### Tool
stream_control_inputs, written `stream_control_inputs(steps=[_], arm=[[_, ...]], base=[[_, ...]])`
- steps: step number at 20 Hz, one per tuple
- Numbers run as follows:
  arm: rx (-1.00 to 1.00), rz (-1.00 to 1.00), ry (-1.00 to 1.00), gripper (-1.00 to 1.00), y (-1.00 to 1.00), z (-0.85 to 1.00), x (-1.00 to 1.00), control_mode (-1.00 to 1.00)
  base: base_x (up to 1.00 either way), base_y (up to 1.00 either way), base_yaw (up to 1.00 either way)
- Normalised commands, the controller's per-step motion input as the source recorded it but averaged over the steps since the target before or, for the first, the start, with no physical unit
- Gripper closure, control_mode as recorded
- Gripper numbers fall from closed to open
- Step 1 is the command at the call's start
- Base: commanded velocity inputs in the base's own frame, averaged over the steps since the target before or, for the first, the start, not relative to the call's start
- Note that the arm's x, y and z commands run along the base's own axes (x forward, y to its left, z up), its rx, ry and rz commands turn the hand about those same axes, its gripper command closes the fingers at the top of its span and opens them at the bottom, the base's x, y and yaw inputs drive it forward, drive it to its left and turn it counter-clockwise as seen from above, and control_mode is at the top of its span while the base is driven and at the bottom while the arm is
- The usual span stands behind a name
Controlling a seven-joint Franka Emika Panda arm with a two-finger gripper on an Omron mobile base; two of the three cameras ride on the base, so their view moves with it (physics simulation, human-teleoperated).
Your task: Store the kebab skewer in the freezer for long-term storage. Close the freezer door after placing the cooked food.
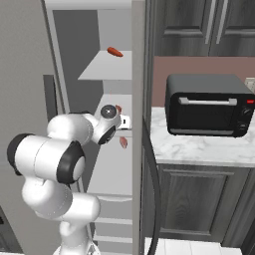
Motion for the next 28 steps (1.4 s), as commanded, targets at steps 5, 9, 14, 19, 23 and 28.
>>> stream_control_inputs(steps=[5,9,14,19,23,28], arm=[[0.0,0.0,0.0,-1.0,0.0,-0.01,0.06,-1.0],[0.0,0.0,0.0,-1.0,0.0,0.0,0.01,-1.0],[0.0,0.0,0.0,-1.0,0.01,0.06,-0.15,-1.0],[0.0,0.0,-0.04,-1.0,0.0,0.28,-0.4,-1.0],[0.0,0.0,-0.02,-1.0,0.0,0.36,-0.44,-1.0],[0.0,0.0,-0.01,-1.0,0.0,0.44,-0.53,-1.0]], base=[[0.0,0.0,0.0],[0.0,0.0,0.0],[0.0,0.0,0.0],[0.0,0.0,0.0],[0.0,0.0,0.0],[0.0,0.0,0.0]])
